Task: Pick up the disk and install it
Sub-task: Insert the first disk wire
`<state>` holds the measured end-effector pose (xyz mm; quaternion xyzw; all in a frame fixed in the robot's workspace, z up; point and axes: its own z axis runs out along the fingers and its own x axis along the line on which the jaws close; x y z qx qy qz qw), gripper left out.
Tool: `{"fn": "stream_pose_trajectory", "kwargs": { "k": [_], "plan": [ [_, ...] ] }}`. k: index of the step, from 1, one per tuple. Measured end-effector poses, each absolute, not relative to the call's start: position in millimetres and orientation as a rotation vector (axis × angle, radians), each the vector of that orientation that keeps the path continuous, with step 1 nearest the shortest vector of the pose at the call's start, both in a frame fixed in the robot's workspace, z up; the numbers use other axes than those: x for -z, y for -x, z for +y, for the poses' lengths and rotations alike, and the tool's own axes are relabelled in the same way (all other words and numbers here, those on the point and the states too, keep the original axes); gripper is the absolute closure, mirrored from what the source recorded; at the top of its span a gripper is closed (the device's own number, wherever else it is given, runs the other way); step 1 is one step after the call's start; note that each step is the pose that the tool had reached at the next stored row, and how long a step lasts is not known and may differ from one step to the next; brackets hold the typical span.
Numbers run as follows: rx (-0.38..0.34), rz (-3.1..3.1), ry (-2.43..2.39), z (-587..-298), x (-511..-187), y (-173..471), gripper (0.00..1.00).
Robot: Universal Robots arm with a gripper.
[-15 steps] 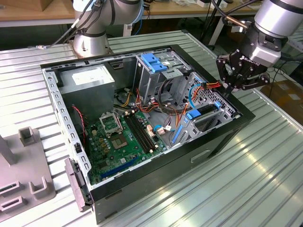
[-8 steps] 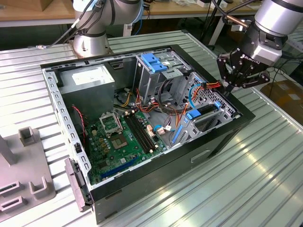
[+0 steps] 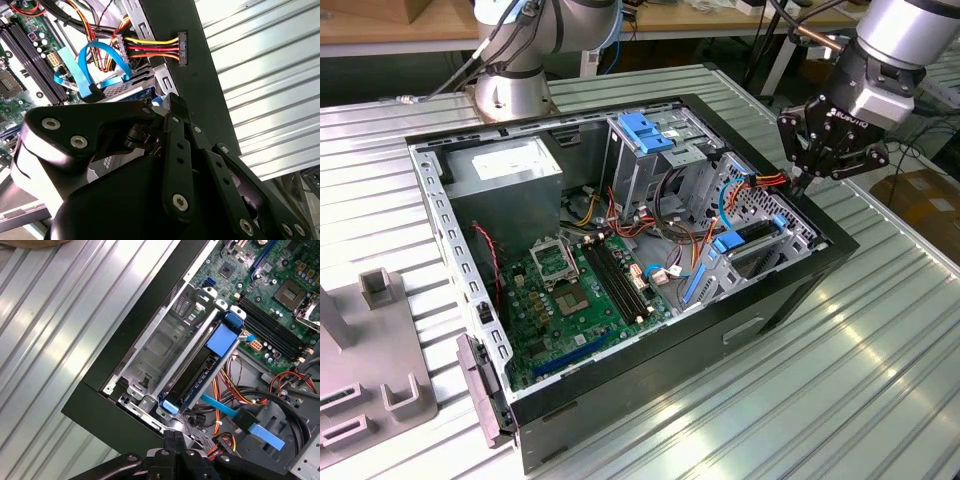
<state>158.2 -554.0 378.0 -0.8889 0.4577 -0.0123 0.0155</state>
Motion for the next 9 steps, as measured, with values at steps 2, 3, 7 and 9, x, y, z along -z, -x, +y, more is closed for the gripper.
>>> {"fn": "stream_pose_trajectory", "kwargs": {
  "k": [2, 3, 7, 9],
  "plan": [
    [0.039, 1.421, 2.766, -552.5, -378.5, -159.2, 0.89],
    [0.040, 1.419, 2.767, -550.7, -379.1, -160.2, 0.89],
    [0.041, 1.410, 2.771, -547.4, -379.3, -162.7, 0.89],
    [0.040, 1.402, 2.775, -545.3, -379.3, -163.8, 0.89]
  ]
}}
